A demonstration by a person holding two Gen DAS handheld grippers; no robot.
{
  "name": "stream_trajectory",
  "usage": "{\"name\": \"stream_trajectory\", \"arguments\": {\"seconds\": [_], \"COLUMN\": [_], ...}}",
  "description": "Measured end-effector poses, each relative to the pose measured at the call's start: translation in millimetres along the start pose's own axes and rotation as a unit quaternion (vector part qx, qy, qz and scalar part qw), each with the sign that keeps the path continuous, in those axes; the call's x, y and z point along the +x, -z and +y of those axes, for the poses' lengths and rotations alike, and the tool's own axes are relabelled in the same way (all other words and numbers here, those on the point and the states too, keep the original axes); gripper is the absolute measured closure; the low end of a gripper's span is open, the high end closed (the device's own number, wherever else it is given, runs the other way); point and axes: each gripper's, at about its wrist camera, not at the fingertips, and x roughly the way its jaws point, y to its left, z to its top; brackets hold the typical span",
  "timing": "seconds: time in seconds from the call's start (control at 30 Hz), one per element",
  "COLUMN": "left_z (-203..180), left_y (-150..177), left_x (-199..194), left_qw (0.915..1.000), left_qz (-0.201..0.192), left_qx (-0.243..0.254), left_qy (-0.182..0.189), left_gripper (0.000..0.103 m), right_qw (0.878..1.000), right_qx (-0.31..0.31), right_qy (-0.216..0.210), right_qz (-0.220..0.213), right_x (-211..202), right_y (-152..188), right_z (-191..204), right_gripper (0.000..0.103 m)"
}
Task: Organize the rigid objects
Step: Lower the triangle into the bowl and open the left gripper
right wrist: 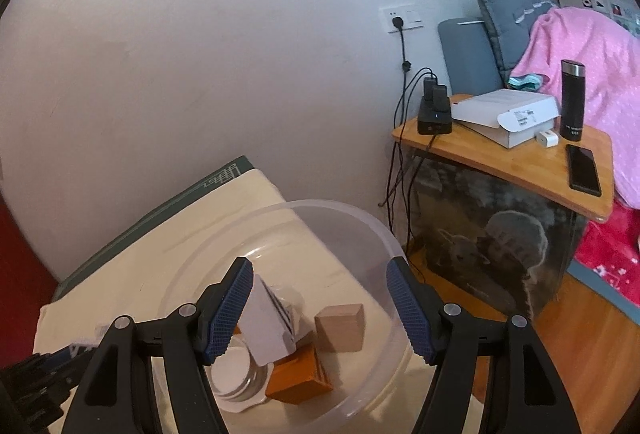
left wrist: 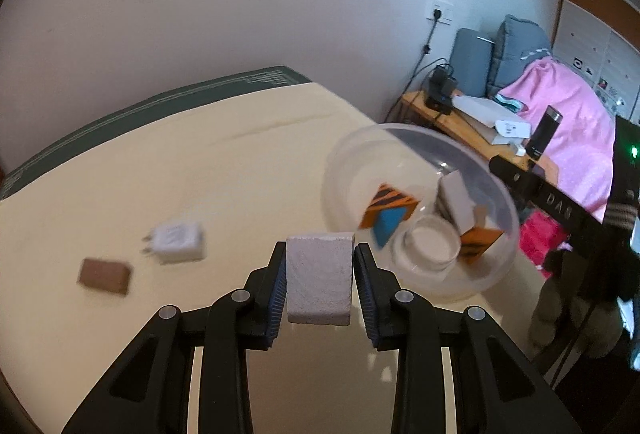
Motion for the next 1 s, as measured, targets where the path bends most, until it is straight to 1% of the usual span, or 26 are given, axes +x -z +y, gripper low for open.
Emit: {"name": "stream_trajectory", "arguments": {"seconds": [0.2,0.43,0.5,0.63,0.67,0.7,0.73,0.8,0.9,0.97,1.0], "left_z": [-22,-43,-47,-53,-54,-54,-55,-54,-48,-42,-38], "left_y": [-19,-36,-42,-49,-50,-50,-50,-49,-46,-44,-42], "left_x": [22,44,50,57,58,57,57,57,58,58,58], "left_qw": [0.9998,0.9995,0.9996,0.9992,0.9989,0.9987,0.9985,0.9989,0.9993,0.9996,0.9997], "left_qz": [0.005,0.009,0.006,-0.001,-0.001,-0.001,-0.001,-0.004,0.001,0.005,0.007], "left_qx": [0.009,0.017,0.016,0.005,0.003,0.003,0.004,0.004,-0.004,-0.014,-0.02], "left_qy": [0.014,0.024,0.024,0.039,0.046,0.05,0.054,0.047,0.037,0.024,0.01], "left_gripper": [0.07,0.069,0.069,0.068,0.067,0.062,0.052,0.045,0.044,0.043,0.043], "right_qw": [1.0,1.0,1.0,1.0,1.0,1.0,1.0,1.0,1.0,1.0,1.0], "right_qx": [0.021,0.028,0.025,0.019,0.017,0.016,0.016,0.017,0.018,0.014,0.011], "right_qy": [0.002,0.003,0.001,0.0,0.0,0.0,0.0,0.001,0.0,0.002,0.002], "right_qz": [-0.001,-0.004,-0.006,-0.007,-0.007,-0.008,-0.009,-0.01,-0.011,-0.016,-0.019], "right_x": [0,-1,-1,-2,-2,-2,-2,-3,-3,-5,-5], "right_y": [0,1,2,3,4,4,4,4,4,4,4], "right_z": [-8,-9,-7,-6,-5,-5,-4,-4,-4,-2,-1], "right_gripper": [0.03,0.03,0.03,0.03,0.03,0.03,0.03,0.029,0.028,0.028,0.028]}}
